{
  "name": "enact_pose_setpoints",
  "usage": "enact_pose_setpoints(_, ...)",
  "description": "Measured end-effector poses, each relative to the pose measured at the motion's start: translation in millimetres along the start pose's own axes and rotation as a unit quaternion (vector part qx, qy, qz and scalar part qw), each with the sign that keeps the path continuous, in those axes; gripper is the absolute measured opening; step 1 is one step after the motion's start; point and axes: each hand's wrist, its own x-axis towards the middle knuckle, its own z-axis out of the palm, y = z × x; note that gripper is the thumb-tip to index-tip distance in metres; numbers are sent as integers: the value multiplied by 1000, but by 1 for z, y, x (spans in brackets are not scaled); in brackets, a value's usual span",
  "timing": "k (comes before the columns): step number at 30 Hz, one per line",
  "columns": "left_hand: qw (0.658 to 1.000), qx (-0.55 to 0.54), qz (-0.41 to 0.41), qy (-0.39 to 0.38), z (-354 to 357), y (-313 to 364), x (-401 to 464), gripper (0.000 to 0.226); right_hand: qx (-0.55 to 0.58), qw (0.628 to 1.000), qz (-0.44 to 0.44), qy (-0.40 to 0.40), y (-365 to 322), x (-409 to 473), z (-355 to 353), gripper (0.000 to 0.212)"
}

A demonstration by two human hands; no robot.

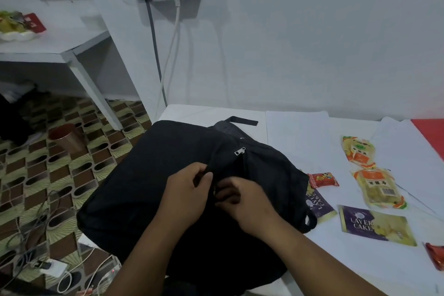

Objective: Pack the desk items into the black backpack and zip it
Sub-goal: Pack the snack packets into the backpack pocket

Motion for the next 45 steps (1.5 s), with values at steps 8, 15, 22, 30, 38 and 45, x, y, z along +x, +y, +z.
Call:
enact_pose_setpoints(8, 999, -47, -3, -7, 10, -13, -11, 29, -17, 997, -2, -77, 6, -11, -2, 36)
enact_pose_setpoints(15, 998, -6, 66, 22, 32, -20, -19, 28, -2, 991, -29, 129, 6, -25, -32, 24)
enact_pose_setpoints(22, 987, 137, 71, 40, 74, -27, -34, 56, -109, 933, -46, 339, 29, -45, -85, 19)
enact_pose_setpoints(30, 973, 192, 92, 90, 93, -43, -43, 53, -368, 877, 185, 249, 77, -64, -111, 36)
enact_pose_setpoints(38, 977, 172, 86, 97, 90, -39, -47, 50, -173, 923, 56, 338, 76, -67, -109, 30)
enact_pose_setpoints(45, 992, 7, 36, 119, 71, -26, -46, 38, -88, 898, -98, 421, 28, -69, -104, 30)
